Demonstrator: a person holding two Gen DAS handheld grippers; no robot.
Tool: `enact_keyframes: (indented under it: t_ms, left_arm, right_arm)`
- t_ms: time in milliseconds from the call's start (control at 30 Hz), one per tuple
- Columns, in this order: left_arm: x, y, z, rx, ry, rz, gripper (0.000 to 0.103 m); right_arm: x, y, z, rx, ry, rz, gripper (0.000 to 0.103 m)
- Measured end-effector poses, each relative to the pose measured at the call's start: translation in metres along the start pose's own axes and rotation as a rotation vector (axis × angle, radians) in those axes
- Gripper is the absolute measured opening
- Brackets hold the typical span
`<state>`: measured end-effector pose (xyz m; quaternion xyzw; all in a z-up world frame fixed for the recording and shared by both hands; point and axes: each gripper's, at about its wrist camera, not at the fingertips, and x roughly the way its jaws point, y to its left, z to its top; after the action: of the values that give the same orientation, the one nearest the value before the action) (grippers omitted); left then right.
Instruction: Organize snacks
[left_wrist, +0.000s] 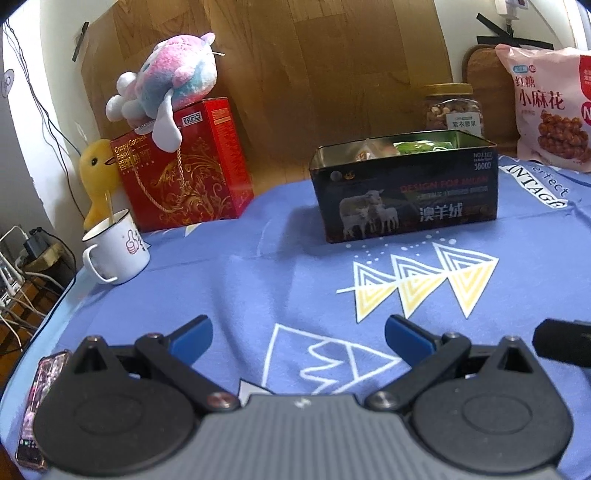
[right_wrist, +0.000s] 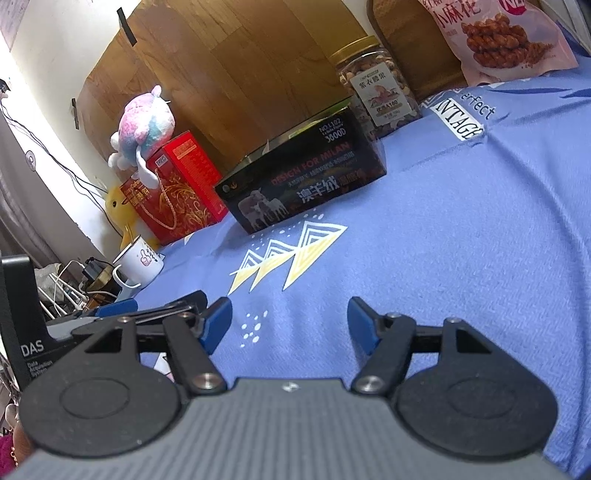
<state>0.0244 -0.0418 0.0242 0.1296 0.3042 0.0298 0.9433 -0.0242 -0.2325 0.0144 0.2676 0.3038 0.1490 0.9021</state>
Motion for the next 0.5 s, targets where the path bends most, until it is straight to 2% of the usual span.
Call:
enact_keyframes:
  t_ms: [500]
  left_arm:
    - [0.0026,0.0003,-0.0024,0.006,0.016,0.011,0.103]
  right_arm:
    - [-0.0021,0.0001,-0.0003,0.004,-0.007,0.001,0.071]
